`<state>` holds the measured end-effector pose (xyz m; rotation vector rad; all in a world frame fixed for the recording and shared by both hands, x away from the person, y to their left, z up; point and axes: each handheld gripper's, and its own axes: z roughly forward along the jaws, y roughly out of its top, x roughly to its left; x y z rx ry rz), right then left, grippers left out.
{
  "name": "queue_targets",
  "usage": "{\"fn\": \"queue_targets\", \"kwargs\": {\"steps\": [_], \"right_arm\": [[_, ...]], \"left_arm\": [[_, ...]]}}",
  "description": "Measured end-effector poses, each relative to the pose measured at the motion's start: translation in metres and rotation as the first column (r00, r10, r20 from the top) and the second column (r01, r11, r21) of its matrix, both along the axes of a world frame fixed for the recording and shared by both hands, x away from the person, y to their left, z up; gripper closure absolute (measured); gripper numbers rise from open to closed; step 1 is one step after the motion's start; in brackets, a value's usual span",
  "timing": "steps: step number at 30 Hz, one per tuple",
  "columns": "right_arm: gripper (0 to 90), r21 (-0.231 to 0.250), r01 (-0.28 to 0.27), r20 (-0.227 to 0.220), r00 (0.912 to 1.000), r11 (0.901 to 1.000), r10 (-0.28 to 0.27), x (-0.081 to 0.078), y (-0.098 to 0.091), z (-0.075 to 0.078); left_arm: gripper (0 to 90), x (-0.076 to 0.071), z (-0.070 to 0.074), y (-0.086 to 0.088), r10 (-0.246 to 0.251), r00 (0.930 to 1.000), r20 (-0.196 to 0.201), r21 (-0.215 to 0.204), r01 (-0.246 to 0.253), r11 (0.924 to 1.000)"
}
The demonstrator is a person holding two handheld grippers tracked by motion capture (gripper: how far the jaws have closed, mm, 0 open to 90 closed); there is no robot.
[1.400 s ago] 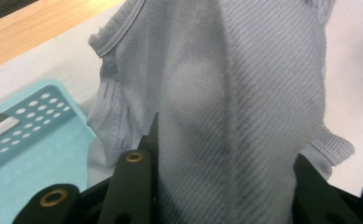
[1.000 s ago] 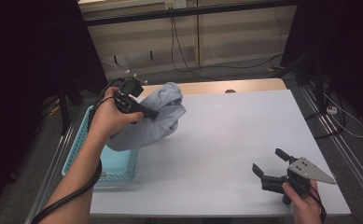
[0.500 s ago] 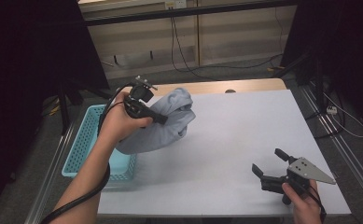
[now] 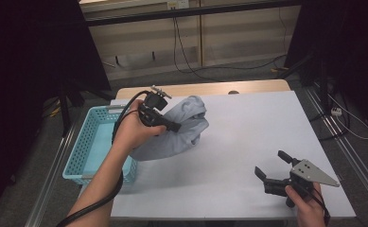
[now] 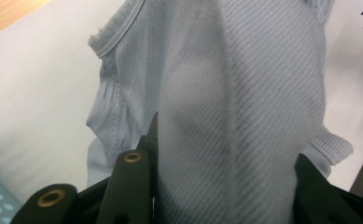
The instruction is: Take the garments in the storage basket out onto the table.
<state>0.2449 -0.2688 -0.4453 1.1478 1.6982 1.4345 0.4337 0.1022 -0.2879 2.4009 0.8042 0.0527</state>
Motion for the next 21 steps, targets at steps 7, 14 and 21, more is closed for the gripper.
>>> {"fn": "queue_targets", "kwargs": {"steps": [7,14,21], "right_arm": [[1.8,0.001,0.002,0.000,1.0000,1.0000,-0.002,0.000,0.000,0.000],[1.9,-0.003,0.002,0.002,1.0000,1.0000,-0.002,0.000,0.000,0.000],[1.8,-0.006,0.002,0.001,1.0000,1.0000,-0.002,0.000,0.000,0.000]], "left_arm": [[63.1,-0.003,-0.015,-0.009,-0.005,1.0000,-0.006,-0.013,0.005,0.9999],[62.9,-0.008,-0.026,-0.018,-0.020,0.9998,-0.002,-0.007,0.020,0.9998],[62.8,-0.013,-0.038,-0.025,-0.025,0.9996,0.013,-0.003,0.025,0.9997]]}}
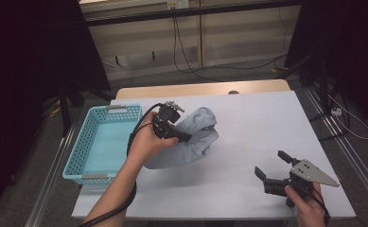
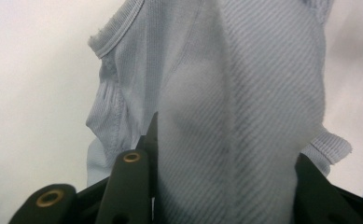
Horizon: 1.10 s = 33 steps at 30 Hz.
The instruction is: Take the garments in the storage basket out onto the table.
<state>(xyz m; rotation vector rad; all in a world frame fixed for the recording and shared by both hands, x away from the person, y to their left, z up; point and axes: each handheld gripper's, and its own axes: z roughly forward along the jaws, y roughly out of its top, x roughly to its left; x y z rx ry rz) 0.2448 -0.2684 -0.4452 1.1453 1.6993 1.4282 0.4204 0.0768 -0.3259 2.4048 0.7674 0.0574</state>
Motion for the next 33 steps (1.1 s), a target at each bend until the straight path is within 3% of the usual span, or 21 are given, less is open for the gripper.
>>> {"fn": "queue_targets", "kwargs": {"steps": [14,21,27,33], "right_arm": [[1.8,0.002,0.000,-0.003,1.0000,1.0000,0.000,0.000,0.000,0.000],[1.8,0.000,0.000,-0.001,1.0000,1.0000,0.000,0.000,-0.001,-0.001],[1.9,-0.002,-0.002,-0.005,1.0000,1.0000,0.002,0.000,0.000,-0.001],[1.9,-0.005,-0.001,-0.009,1.0000,1.0000,0.001,0.001,0.001,-0.001]], "left_arm": [[61.8,-0.005,-0.026,-0.017,-0.023,0.9997,-0.009,-0.018,0.023,0.9996],[56.9,-0.008,-0.039,-0.020,-0.044,0.9989,-0.016,-0.022,0.044,0.9988],[49.3,-0.010,-0.047,-0.015,-0.025,0.9994,-0.022,-0.040,0.024,0.9989],[35.4,-0.011,-0.051,-0.009,0.000,0.9999,0.013,-0.041,0.001,0.9992]]}}
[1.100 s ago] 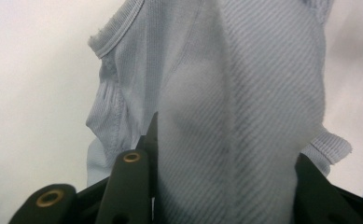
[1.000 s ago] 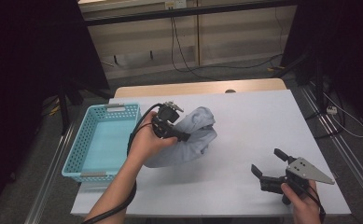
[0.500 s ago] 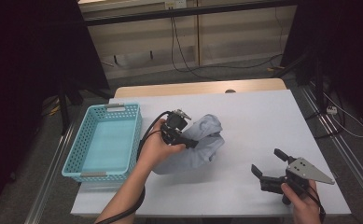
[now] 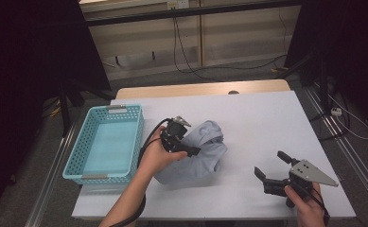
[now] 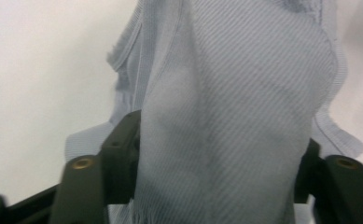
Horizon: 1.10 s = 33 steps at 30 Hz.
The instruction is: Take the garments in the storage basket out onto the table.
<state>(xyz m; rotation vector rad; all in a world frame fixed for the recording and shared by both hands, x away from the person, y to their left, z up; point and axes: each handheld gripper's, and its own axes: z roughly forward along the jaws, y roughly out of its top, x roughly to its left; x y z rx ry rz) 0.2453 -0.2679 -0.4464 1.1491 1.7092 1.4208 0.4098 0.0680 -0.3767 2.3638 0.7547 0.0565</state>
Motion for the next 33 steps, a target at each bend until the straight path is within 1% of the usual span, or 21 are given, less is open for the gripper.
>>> {"fn": "queue_targets", "kwargs": {"steps": [2,3,4,8,9,12,13,14,16,17,18,22,23,24,27,28,29,30,31,32,33], "right_arm": [[1.9,0.000,-0.001,0.000,1.0000,1.0000,0.001,0.000,0.000,0.000],[1.9,0.000,-0.001,0.000,1.0000,1.0000,0.001,0.000,0.000,0.000],[1.9,-0.009,-0.006,-0.002,1.0000,0.9999,0.006,0.000,0.000,0.000],[1.9,-0.032,-0.019,-0.009,0.9998,0.9993,0.019,0.002,0.002,-0.001],[1.9,-0.044,-0.022,-0.009,0.9997,0.9988,0.021,0.002,0.003,0.000],[1.9,-0.078,-0.033,-0.005,0.9994,0.9964,0.033,0.004,0.007,0.001],[1.9,-0.086,-0.036,-0.006,0.9993,0.9957,0.036,0.006,0.009,0.001],[1.9,-0.088,-0.038,-0.010,0.9993,0.9954,0.037,0.007,0.010,0.001],[1.8,-0.080,-0.046,-0.016,0.9989,0.9957,0.045,0.011,0.013,0.002],[1.9,-0.080,-0.049,-0.020,0.9987,0.9956,0.047,0.013,0.015,0.003],[1.8,-0.084,-0.049,-0.022,0.9986,0.9952,0.048,0.015,0.017,0.003],[1.7,-0.067,-0.072,-0.070,0.9953,0.9951,0.068,0.023,0.025,0.001],[1.6,-0.065,-0.081,-0.081,0.9939,0.9946,0.075,0.026,0.028,0.001],[1.6,-0.064,-0.089,-0.091,0.9924,0.9939,0.083,0.028,0.030,0.001],[1.6,-0.047,-0.102,-0.099,0.9903,0.9936,0.097,0.036,0.038,0.003],[1.9,-0.039,-0.101,-0.100,0.9902,0.9942,0.097,0.039,0.042,0.003],[2.5,-0.029,-0.099,-0.112,0.9891,0.9947,0.095,0.042,0.045,0.004],[3.0,-0.007,-0.099,-0.120,0.9880,0.9950,0.098,0.045,0.049,0.003],[3.4,0.023,-0.105,-0.130,0.9857,0.9941,0.108,0.047,0.053,0.003],[4.1,0.037,-0.115,-0.137,0.9835,0.9927,0.119,0.050,0.057,0.002],[4.4,0.043,-0.120,-0.146,0.9814,0.9919,0.125,0.052,0.061,0.001]], "left_arm": [[30.4,-0.001,0.000,0.002,0.012,0.9997,0.021,0.012,-0.012,0.9999],[28.2,-0.001,0.000,0.002,0.012,0.9997,0.021,0.012,-0.012,0.9999],[27.3,-0.003,0.000,0.004,0.019,0.9991,0.038,0.017,-0.020,0.9997],[27.2,-0.008,-0.002,0.009,0.024,0.9975,0.066,0.020,-0.026,0.9995],[27.1,-0.009,-0.003,0.011,0.027,0.9974,0.067,0.010,-0.028,0.9996],[27.1,-0.010,-0.007,0.016,0.037,0.9966,0.073,-0.003,-0.037,0.9993],[27.1,-0.010,-0.009,0.018,0.043,0.9967,0.069,-0.003,-0.043,0.9991],[27.1,-0.010,-0.012,0.020,0.051,0.9965,0.067,-0.012,-0.050,0.9987],[27.1,-0.010,-0.014,0.021,0.055,0.9963,0.065,-0.014,-0.055,0.9984],[27.1,-0.010,-0.017,0.024,0.068,0.9955,0.066,-0.025,-0.066,0.9975],[26.9,-0.010,-0.018,0.026,0.072,0.9958,0.057,-0.043,-0.070,0.9967],[23.9,-0.010,-0.022,0.028,0.092,0.9941,0.057,-0.057,-0.089,0.9944],[23.1,-0.010,-0.023,0.028,0.083,0.9950,0.056,-0.059,-0.080,0.9951],[21.9,-0.010,-0.022,0.028,0.085,0.9947,0.057,-0.046,-0.083,0.9955],[20.5,-0.012,-0.023,0.029,0.082,0.9937,0.076,-0.048,-0.079,0.9957],[20.3,-0.012,-0.024,0.028,0.081,0.9941,0.071,-0.057,-0.077,0.9954],[20.1,-0.013,-0.024,0.028,0.085,0.9936,0.074,-0.049,-0.082,0.9955],[19.9,-0.012,-0.025,0.027,0.081,0.9940,0.074,-0.048,-0.077,0.9958],[19.6,-0.012,-0.025,0.027,0.081,0.9940,0.074,-0.048,-0.077,0.9958],[19.5,-0.013,-0.026,0.025,0.081,0.9934,0.081,-0.040,-0.078,0.9961],[19.4,-0.014,-0.027,0.024,0.082,0.9939,0.074,-0.049,-0.078,0.9958]]}}
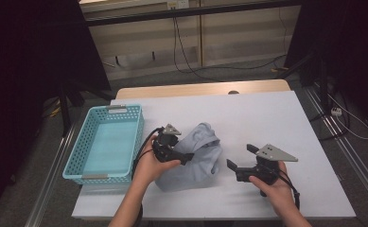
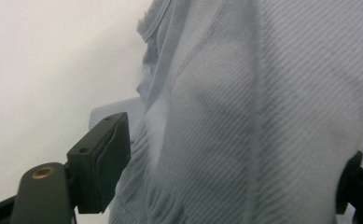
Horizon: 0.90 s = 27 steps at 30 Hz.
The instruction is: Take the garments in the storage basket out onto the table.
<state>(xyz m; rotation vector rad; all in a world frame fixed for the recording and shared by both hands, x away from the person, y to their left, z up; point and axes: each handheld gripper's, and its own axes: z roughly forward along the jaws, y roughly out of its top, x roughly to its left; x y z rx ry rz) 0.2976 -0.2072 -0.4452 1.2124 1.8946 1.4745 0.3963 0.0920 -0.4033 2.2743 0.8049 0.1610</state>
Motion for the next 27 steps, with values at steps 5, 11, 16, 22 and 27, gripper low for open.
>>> {"fn": "queue_targets", "kwargs": {"steps": [5,11,16,22,27], "right_arm": [[10.7,0.039,-0.052,-0.033,0.9980,0.9979,0.053,0.007,0.015,-0.002],[33.1,0.082,-0.097,-0.113,0.9879,0.9919,0.106,0.014,0.026,-0.007],[41.8,0.100,-0.148,-0.127,0.9789,0.9840,0.160,0.016,0.031,-0.008],[60.0,0.126,-0.201,-0.167,0.9609,0.9714,0.221,0.019,0.041,-0.008],[84.5,0.104,-0.220,-0.218,0.9464,0.9700,0.238,0.023,0.050,-0.012]], "left_arm": [[19.2,-0.001,0.002,0.002,0.003,0.9999,0.012,0.003,-0.003,1.0000],[19.0,0.000,0.001,0.005,0.013,0.9998,0.012,0.004,-0.013,0.9999],[19.1,-0.001,0.001,0.004,0.007,0.9998,0.019,0.003,-0.007,1.0000],[19.1,-0.001,0.001,0.003,0.009,0.9998,0.018,0.004,-0.009,1.0000],[19.0,-0.002,0.002,0.004,0.008,0.9997,0.021,0.003,-0.008,1.0000]]}}
